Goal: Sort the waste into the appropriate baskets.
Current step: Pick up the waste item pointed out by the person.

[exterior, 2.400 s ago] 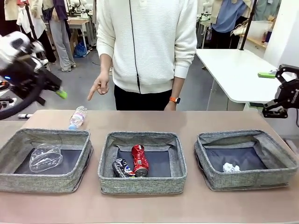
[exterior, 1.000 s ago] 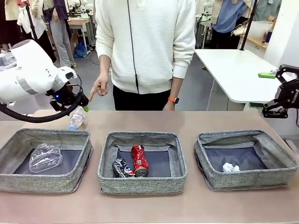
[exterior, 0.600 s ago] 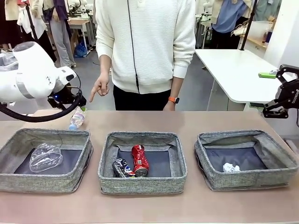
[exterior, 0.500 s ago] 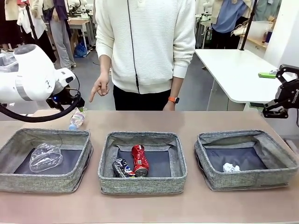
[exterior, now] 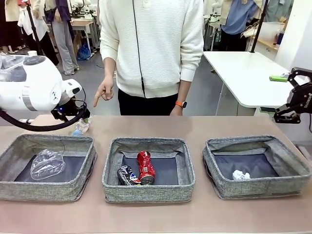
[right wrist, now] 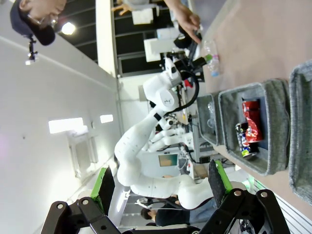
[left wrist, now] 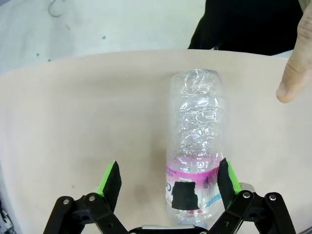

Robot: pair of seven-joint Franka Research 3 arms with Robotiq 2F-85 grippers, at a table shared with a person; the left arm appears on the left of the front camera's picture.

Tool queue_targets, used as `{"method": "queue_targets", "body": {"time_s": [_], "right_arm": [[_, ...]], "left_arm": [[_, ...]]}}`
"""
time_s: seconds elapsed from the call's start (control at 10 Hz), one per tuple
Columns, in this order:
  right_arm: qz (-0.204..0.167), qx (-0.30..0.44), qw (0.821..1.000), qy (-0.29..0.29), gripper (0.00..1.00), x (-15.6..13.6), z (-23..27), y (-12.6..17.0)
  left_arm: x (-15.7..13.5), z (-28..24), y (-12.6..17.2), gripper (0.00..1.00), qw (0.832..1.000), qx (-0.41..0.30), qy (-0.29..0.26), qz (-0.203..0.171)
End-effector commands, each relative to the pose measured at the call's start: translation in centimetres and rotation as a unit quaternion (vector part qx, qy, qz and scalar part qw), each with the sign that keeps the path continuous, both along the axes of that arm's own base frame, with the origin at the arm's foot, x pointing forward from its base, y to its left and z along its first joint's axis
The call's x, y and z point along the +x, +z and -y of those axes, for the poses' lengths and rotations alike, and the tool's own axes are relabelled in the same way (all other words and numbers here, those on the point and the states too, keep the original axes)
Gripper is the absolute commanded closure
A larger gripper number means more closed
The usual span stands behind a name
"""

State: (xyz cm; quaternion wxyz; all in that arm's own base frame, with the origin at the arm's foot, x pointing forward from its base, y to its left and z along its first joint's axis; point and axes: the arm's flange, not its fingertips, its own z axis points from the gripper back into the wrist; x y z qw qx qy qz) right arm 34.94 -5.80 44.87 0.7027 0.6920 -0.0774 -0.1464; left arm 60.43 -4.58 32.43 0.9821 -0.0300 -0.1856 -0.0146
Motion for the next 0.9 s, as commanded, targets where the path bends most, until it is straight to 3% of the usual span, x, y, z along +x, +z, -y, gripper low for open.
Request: {"method": "queue_targets", "body": {"time_s": [0.0,0.3,0.8], "right_arm": [[0.005,0.007,1.000,0.000,0.00,0.0,0.1,0.3],[0.005,0.007,1.000,0.000,0.00,0.0,0.1,0.3],[0.005,0.007,1.000,0.000,0.00,0.0,0.1,0.3]], "left_arm": [[0.5,-0.2,-0.6,0.00,1.000,-0.008,0.009,-0.020],[0.3,0.4,-0.7,0.00,0.999,-0.029,-0.010,-0.038],[0.1,0.8,-0.9,0.00,0.999,-0.018,0.001,-0.035]]}}
